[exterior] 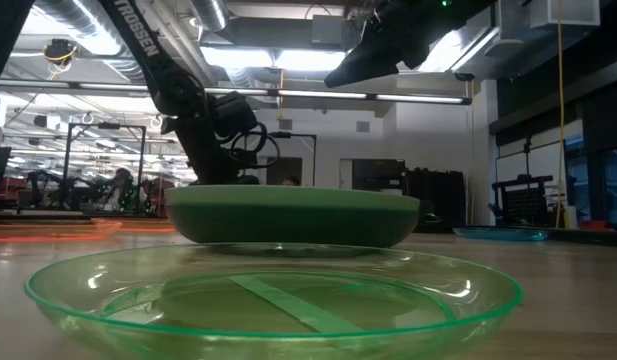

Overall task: Stack plastic plates
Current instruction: Stack the light blue plate on the pink plate

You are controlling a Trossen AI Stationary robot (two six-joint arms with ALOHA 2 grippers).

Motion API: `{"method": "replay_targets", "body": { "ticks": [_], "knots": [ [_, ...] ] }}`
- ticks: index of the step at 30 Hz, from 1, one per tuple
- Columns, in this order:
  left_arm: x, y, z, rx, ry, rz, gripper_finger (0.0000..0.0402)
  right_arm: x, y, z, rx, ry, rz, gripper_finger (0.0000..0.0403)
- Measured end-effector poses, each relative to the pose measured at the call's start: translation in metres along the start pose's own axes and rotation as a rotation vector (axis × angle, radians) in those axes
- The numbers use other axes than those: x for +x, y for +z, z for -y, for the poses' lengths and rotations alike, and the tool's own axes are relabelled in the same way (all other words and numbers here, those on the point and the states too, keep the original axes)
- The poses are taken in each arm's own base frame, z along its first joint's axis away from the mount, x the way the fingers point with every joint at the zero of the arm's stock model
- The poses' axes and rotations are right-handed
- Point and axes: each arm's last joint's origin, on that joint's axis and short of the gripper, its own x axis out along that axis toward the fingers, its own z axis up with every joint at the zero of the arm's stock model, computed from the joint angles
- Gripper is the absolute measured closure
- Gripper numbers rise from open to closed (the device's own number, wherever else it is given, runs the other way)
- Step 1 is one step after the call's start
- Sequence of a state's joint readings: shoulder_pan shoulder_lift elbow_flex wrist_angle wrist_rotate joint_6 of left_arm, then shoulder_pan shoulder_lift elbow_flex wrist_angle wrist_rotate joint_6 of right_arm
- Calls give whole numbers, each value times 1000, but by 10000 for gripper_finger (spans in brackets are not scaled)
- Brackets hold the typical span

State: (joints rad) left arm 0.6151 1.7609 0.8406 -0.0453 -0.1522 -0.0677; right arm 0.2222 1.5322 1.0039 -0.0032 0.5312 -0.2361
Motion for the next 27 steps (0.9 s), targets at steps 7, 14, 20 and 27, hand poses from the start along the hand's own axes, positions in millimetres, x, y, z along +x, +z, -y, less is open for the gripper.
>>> {"method": "replay_targets", "body": {
  "ticks": [7,14,20,27],
  "knots": [
    [0,5,0,16,3,51,392,0,0,0,1,0,0,226],
    [-2,13,-1,30,15,79,389,0,0,0,4,0,0,226],
    [-9,27,-1,29,21,126,388,0,-1,0,-1,2,-8,226],
    [-35,40,-5,27,44,213,386,0,-1,0,-2,-22,-14,226]
  ]
}}
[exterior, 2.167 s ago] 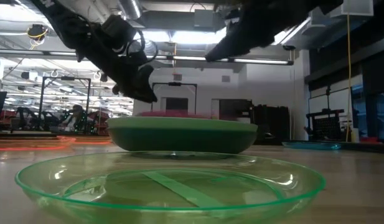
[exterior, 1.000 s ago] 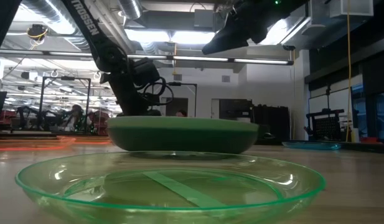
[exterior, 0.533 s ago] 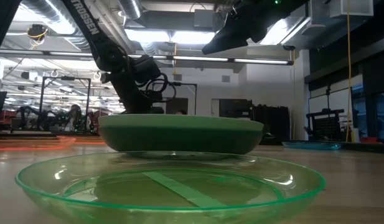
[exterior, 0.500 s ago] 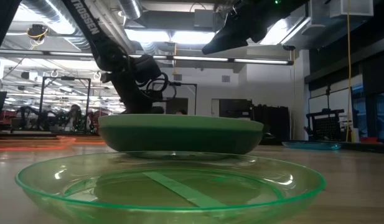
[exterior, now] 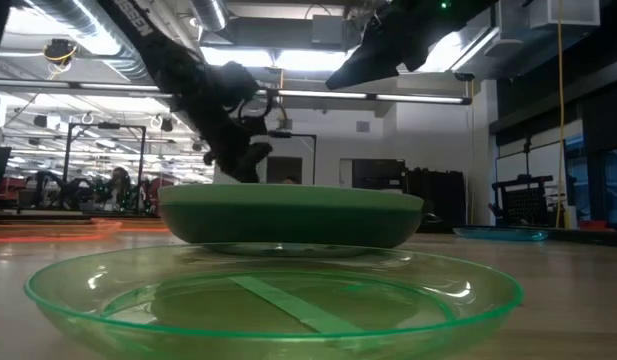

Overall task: Stack plastic plates
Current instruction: Stack the light blue plate on the pink plate

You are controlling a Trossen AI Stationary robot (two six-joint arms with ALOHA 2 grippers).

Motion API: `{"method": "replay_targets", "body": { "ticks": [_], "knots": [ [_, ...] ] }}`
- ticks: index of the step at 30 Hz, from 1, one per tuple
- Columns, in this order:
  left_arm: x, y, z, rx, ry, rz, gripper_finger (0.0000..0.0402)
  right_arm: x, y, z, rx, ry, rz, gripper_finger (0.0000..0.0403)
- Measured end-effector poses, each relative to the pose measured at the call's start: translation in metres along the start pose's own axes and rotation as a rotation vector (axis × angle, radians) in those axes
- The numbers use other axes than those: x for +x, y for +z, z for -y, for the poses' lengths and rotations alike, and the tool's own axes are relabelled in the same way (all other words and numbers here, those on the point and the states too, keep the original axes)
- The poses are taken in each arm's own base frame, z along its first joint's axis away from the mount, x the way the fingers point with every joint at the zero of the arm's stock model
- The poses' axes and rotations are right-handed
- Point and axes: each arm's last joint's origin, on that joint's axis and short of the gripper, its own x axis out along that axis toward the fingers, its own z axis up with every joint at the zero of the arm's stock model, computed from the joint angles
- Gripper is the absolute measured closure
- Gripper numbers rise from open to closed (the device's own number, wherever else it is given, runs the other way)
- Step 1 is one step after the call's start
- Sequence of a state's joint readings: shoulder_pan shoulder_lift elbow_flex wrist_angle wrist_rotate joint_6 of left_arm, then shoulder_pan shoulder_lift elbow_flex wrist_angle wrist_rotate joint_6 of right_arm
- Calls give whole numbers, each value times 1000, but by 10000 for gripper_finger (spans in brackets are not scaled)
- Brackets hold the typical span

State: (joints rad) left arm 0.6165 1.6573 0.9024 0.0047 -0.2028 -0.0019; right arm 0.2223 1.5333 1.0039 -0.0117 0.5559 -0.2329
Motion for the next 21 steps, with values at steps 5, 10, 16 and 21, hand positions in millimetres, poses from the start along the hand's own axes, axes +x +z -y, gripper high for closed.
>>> {"method": "replay_targets", "body": {
  "ticks": [5,10,16,21],
  "knots": [
    [-26,12,3,18,-24,60,385,-6,2,-3,-23,-62,-7,226],
    [-48,15,19,78,-78,76,385,-22,7,-10,-60,-141,-2,226],
    [-71,19,40,130,-149,126,384,-48,12,-16,-75,-196,10,226],
    [-83,15,63,184,-334,127,384,-65,5,-30,-45,-137,-27,226]
  ]
}}
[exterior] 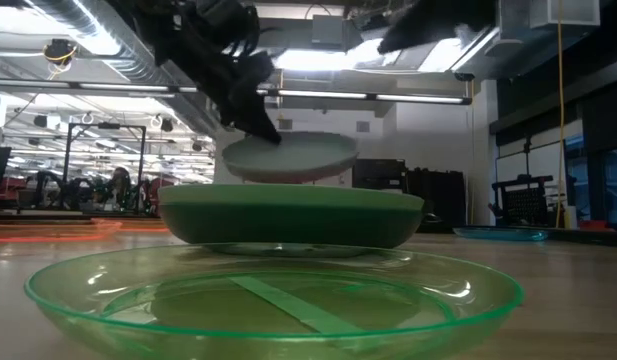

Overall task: Stack plastic plates
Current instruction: Stack the light blue plate on the pink plate

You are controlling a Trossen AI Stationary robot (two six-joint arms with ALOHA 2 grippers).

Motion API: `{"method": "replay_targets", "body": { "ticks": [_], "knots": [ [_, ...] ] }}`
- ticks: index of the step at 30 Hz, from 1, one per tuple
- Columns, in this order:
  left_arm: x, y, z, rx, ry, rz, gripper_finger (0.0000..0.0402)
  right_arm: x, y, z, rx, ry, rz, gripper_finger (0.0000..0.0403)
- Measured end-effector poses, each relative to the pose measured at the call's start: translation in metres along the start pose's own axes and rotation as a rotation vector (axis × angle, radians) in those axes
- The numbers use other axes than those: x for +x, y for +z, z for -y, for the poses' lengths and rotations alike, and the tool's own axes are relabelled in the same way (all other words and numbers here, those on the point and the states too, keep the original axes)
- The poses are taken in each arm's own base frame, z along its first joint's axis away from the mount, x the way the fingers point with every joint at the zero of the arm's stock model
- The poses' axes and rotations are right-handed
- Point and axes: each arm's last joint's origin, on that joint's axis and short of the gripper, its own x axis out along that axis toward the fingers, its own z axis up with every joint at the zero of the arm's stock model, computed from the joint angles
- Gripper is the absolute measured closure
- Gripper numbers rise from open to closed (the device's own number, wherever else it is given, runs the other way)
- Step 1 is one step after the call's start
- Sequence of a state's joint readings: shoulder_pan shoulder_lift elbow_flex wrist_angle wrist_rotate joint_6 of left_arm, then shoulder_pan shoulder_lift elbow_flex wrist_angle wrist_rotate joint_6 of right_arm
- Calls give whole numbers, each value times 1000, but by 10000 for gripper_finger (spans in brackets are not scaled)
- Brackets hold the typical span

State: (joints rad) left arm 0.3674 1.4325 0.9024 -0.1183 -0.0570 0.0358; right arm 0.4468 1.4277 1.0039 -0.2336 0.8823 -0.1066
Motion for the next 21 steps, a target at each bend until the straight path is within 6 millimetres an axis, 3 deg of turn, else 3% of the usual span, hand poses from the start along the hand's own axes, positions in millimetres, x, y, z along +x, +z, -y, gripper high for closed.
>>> {"method": "replay_targets", "body": {
  "ticks": [10,21],
  "knots": [
    [13,-11,51,98,-149,-56,384,-17,-23,-15,104,69,-151,226],
    [38,-25,70,138,-182,-94,384,-14,-36,-19,123,90,-197,226]
  ]
}}
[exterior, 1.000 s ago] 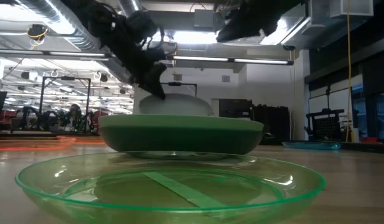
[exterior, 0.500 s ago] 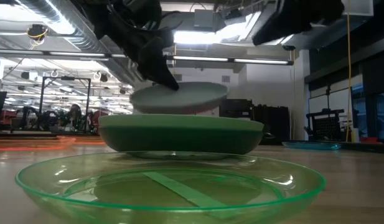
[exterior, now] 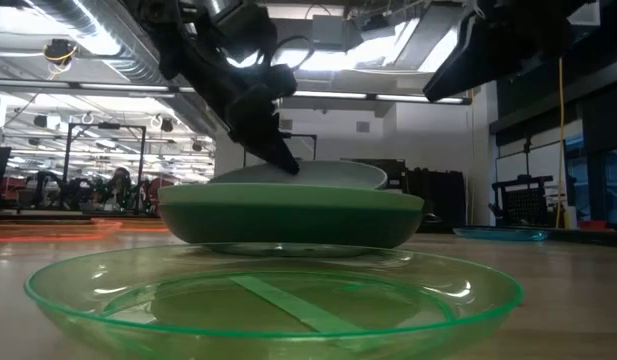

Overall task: Stack plastic plates
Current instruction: Stack the light blue plate on the pink plate, then stack the blue plate on the light blue plate

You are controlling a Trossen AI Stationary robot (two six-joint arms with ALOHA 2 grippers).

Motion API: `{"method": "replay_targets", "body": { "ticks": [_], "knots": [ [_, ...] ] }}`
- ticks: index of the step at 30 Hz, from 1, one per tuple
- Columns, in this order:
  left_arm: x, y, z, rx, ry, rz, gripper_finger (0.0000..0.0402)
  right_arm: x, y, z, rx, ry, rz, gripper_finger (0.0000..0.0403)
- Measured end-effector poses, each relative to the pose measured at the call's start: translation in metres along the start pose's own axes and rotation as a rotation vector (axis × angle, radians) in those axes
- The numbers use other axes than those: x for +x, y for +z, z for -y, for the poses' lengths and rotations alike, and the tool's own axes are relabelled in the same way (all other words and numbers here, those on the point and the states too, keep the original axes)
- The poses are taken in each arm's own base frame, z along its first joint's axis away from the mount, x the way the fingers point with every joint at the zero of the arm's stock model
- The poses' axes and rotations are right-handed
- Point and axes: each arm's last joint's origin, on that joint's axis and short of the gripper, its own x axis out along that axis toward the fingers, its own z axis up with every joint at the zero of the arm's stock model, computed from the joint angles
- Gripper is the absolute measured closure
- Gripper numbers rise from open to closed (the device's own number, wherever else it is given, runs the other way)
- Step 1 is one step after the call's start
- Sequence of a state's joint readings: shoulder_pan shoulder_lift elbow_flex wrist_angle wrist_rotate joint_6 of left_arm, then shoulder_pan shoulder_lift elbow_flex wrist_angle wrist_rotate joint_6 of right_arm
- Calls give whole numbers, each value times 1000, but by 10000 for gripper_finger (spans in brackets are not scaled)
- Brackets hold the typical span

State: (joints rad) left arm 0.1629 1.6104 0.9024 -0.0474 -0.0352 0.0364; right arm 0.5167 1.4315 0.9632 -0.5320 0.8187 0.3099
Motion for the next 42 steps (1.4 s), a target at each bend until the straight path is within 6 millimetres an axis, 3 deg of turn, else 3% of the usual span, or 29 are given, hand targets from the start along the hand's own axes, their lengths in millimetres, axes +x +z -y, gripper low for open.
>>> {"method": "replay_targets", "body": {
  "ticks": [6,13,21,31,42],
  "knots": [
    [2,0,0,1,-1,2,370,1,-2,-1,-3,0,-3,226],
    [2,-1,0,0,3,-9,308,1,-2,-1,-2,0,-2,226],
    [-16,4,3,75,15,11,267,5,-4,4,7,-18,-27,227],
    [-20,-42,24,118,-31,169,276,27,-14,36,95,-151,-189,227],
    [-64,-65,36,139,-49,341,273,63,-23,91,239,-246,-387,227]
  ]
}}
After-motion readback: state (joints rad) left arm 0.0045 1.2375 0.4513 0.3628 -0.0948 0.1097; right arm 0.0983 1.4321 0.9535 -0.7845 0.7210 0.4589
